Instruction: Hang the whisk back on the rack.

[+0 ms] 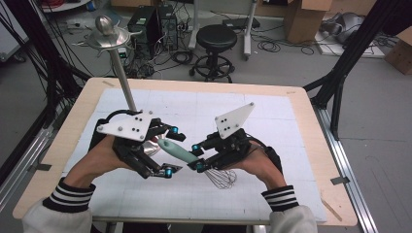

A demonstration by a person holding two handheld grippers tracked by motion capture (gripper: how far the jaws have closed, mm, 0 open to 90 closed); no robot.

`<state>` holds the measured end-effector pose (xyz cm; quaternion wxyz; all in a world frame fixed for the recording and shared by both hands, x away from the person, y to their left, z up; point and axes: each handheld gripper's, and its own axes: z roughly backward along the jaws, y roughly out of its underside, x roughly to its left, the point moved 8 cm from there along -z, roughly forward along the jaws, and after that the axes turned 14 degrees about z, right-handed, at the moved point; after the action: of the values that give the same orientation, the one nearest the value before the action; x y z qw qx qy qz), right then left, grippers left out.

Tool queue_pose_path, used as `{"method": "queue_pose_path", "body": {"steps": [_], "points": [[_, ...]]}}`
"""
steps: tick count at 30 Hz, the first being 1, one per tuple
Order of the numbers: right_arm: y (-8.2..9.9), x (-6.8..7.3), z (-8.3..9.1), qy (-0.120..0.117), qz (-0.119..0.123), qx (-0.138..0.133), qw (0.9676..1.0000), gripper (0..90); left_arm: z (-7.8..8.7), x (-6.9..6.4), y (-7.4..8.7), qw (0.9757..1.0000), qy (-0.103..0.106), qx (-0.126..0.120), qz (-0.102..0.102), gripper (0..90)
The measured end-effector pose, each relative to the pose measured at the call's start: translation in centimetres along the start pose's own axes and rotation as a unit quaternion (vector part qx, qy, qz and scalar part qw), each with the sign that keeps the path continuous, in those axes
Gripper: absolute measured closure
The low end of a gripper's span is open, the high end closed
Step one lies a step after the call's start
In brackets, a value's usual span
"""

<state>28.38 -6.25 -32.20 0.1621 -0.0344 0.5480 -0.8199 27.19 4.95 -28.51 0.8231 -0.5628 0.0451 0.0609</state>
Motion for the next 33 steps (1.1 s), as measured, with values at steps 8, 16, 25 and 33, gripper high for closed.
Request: {"method": "queue_pose_path", "body": {"steps": [8,16,25,33], "points": [[-0.18,0.1,0.07,-0.002,0.005,-0.008,1.0,69.4,-0.24,-0.05,-0.21,0.9999,0.01,-0.008,-0.001,44.6],[-0.22,0.17,0.18,-0.003,0.004,-0.012,0.9999,69.3,-0.33,-0.16,-0.2,0.9998,0.015,-0.01,-0.008,54.5],[-0.2,-0.06,0.12,0.002,-0.004,-0.015,0.9999,69.2,-0.21,0.02,-0.35,0.9998,-0.002,-0.013,-0.016,65.6],[-0.04,-0.43,0.06,0.023,-0.028,-0.012,0.9993,63.2,-0.22,0.13,-0.55,0.9997,-0.019,-0.012,-0.002,66.1]]}}
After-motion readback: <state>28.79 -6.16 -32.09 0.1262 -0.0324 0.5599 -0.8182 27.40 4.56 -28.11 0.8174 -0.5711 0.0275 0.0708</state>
